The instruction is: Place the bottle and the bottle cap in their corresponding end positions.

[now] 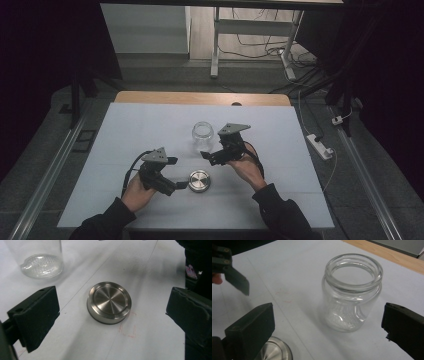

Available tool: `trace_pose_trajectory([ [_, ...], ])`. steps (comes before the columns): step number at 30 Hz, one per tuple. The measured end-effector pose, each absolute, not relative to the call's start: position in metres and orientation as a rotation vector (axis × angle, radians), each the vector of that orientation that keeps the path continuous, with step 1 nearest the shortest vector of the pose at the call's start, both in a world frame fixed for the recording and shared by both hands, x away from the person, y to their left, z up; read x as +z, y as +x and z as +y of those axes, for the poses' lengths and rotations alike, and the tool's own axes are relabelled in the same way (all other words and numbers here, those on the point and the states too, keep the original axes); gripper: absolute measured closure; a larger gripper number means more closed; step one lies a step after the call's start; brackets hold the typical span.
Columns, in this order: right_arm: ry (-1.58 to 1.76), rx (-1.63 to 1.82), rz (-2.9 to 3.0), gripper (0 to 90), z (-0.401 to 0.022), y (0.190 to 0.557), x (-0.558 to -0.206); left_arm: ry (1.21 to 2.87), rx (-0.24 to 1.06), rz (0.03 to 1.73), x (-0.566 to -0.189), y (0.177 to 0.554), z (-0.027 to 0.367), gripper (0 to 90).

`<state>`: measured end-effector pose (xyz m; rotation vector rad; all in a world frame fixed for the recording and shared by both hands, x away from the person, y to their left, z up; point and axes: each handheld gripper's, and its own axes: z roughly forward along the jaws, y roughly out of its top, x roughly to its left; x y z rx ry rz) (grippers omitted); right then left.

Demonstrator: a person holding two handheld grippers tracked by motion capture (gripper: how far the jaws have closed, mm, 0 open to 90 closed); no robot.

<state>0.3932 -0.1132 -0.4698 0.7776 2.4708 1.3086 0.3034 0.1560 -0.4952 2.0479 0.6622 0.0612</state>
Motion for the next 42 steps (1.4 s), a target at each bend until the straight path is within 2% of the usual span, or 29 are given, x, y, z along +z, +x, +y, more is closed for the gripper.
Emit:
trace_pose_trajectory([
  [13,0.754,1.297,2.500,0.0,-0.122,0.370,-0.471,2.002,0.045,0.693,-0.494,0.294,0.178,0.0],
  [24,0.720,1.300,2.489,0.0,-0.130,0.350,-0.466,2.016,0.082,0.740,-0.490,0.281,0.192,0.0],
  [42,0.788,1.276,2.451,0.0,-0.170,0.325,-0.465,2.004,0.152,0.810,-0.491,0.259,0.218,0.0],
])
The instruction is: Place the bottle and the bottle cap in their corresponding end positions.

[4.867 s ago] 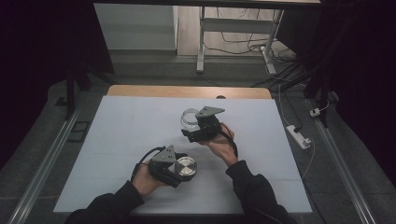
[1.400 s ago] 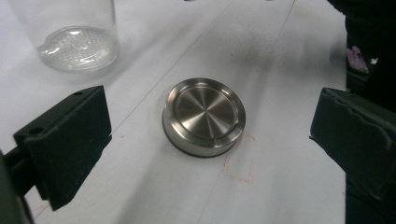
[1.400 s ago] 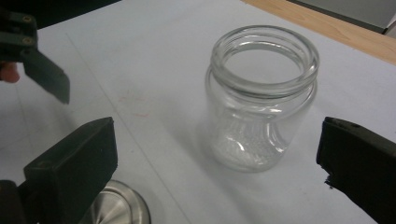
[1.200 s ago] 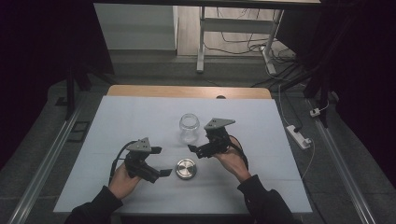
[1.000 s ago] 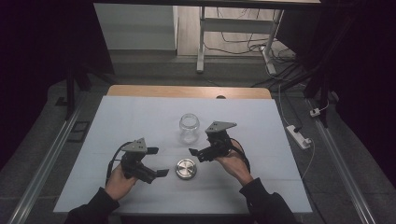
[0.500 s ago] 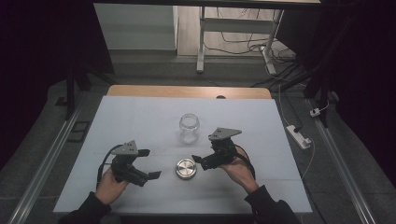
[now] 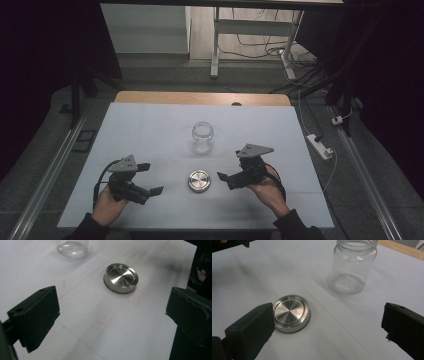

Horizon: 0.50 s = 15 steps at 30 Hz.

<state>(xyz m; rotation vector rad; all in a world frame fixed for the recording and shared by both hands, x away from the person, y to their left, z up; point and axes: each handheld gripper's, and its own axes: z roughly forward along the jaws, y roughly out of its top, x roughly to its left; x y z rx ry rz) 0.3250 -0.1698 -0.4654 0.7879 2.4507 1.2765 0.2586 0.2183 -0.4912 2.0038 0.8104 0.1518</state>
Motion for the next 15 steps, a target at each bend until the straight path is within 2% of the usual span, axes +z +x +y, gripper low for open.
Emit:
trace_pose_trajectory([
  [15,0.869,1.260,2.403,0.0,-0.208,0.303,-0.467,1.971,0.213,0.905,-0.494,0.237,0.247,0.0],
])
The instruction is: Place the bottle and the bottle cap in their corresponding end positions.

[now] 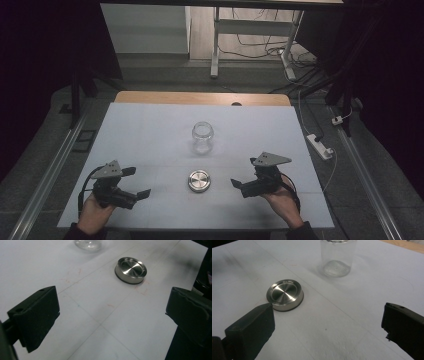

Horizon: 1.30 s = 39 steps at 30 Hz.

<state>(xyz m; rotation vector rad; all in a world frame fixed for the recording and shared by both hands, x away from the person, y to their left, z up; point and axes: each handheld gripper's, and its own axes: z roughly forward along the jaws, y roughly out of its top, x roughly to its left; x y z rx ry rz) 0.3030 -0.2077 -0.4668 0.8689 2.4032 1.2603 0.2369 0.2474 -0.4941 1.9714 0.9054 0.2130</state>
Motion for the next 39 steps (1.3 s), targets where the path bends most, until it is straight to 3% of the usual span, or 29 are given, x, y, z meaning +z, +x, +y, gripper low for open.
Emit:
trace_pose_trajectory([
  [26,1.122,1.155,2.260,0.0,-0.289,0.259,-0.484,1.944,0.275,1.089,-0.513,0.202,0.289,0.0],
  [39,1.205,1.121,2.260,0.0,-0.308,0.238,-0.495,1.942,0.285,1.166,-0.523,0.192,0.301,0.0],
])
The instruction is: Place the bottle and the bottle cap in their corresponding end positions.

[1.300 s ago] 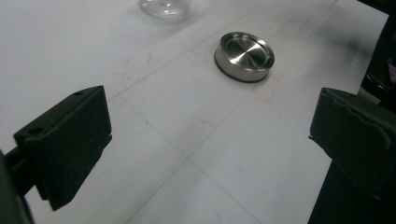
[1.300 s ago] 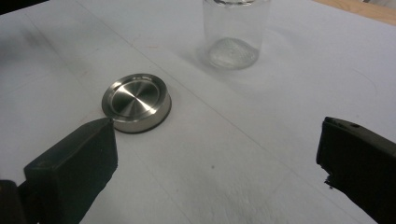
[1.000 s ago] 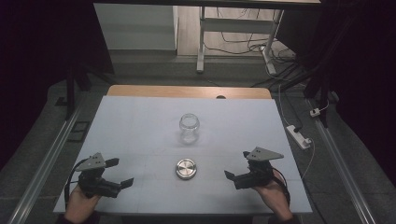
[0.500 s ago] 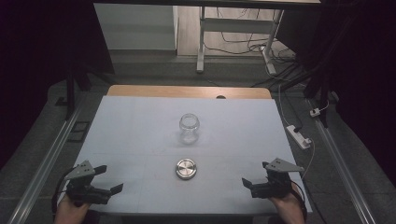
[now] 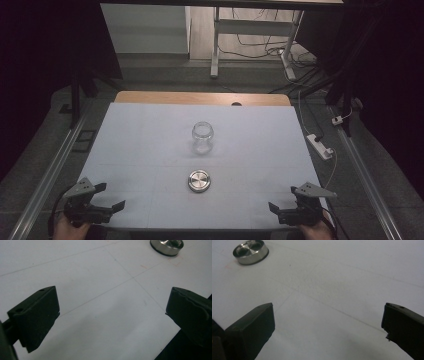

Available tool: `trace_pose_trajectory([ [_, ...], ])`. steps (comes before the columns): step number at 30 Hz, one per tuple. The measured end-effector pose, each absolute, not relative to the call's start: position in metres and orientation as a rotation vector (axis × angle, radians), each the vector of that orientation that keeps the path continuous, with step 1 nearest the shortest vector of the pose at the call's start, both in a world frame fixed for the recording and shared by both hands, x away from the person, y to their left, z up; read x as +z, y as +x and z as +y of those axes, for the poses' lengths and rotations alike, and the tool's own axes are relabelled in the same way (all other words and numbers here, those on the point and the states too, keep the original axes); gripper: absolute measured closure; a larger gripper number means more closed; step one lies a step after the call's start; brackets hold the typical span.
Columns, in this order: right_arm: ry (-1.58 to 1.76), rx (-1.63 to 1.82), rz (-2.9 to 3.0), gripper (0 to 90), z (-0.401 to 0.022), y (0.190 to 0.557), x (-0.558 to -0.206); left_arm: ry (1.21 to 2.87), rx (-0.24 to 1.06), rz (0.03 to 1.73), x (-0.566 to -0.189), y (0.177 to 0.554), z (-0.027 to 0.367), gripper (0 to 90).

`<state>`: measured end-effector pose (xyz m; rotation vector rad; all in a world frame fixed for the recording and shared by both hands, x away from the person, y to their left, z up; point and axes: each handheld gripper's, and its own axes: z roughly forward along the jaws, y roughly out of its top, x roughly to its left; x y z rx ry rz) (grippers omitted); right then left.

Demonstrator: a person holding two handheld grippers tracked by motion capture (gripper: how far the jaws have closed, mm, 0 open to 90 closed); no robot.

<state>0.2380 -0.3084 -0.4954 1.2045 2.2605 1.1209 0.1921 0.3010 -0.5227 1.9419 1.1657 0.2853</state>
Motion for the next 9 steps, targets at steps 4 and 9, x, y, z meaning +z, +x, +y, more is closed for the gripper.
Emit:
trace_pose_trajectory([
  [4,1.219,1.109,2.266,0.0,-0.3100,0.2341,-0.4950,1.955,0.298,1.188,-0.5230,0.1889,0.3016,0.0],
  [9,1.221,1.103,2.277,0.0,-0.3098,0.2343,-0.4956,1.963,0.284,1.200,-0.5236,0.1908,0.3007,0.0],
])
